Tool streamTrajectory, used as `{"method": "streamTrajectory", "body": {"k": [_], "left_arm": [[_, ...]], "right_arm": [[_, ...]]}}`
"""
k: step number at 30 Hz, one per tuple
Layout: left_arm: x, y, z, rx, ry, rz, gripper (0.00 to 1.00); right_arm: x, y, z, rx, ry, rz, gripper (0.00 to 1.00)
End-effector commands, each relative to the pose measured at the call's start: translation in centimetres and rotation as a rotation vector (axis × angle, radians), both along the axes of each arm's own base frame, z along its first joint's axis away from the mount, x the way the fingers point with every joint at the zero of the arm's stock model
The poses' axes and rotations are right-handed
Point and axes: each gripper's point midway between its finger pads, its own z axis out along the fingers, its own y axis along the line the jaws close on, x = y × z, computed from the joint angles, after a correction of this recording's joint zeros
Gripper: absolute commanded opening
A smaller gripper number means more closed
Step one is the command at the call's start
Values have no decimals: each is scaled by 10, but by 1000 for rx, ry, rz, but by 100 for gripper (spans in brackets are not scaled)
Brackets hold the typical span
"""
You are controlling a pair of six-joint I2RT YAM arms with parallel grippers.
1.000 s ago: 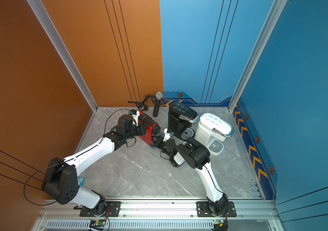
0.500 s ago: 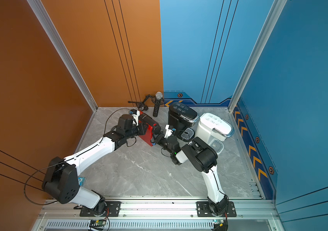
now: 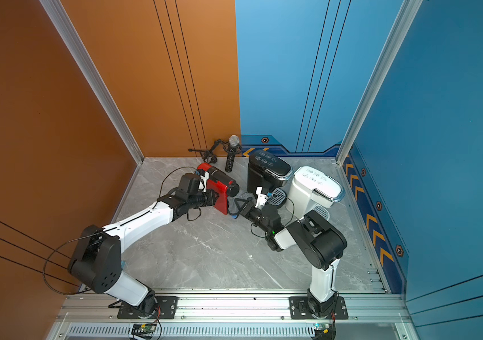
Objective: Wipe the surface of a coffee machine
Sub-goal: Adjust the coffee machine at the center of the board, then place the cleaning item at the center of the board.
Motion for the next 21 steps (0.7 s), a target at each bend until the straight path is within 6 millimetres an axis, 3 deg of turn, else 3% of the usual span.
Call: {"method": "streamTrajectory", "body": {"k": [1, 5, 11, 13, 18, 21], "left_arm": [[-4, 4, -6, 6, 22, -6, 26], [-7, 8, -2, 6, 11, -2, 27], [-22, 23, 3, 36, -11, 17, 27], [-28, 30, 6, 58, -28, 32, 27], [-40, 45, 11, 90, -66, 59, 27], [-47, 54, 11, 111, -84, 74, 27]], "right_arm": [[-13, -18, 15, -2, -69, 3, 0], [-25, -34, -2, -180, -31, -1, 0], [-48, -61, -18, -728, 25, 0, 0], [-53, -67, -26, -849, 71, 54, 4], [-62, -71, -45, -978, 130, 123, 15], [-64, -66, -47, -1029, 132, 151, 24]]}}
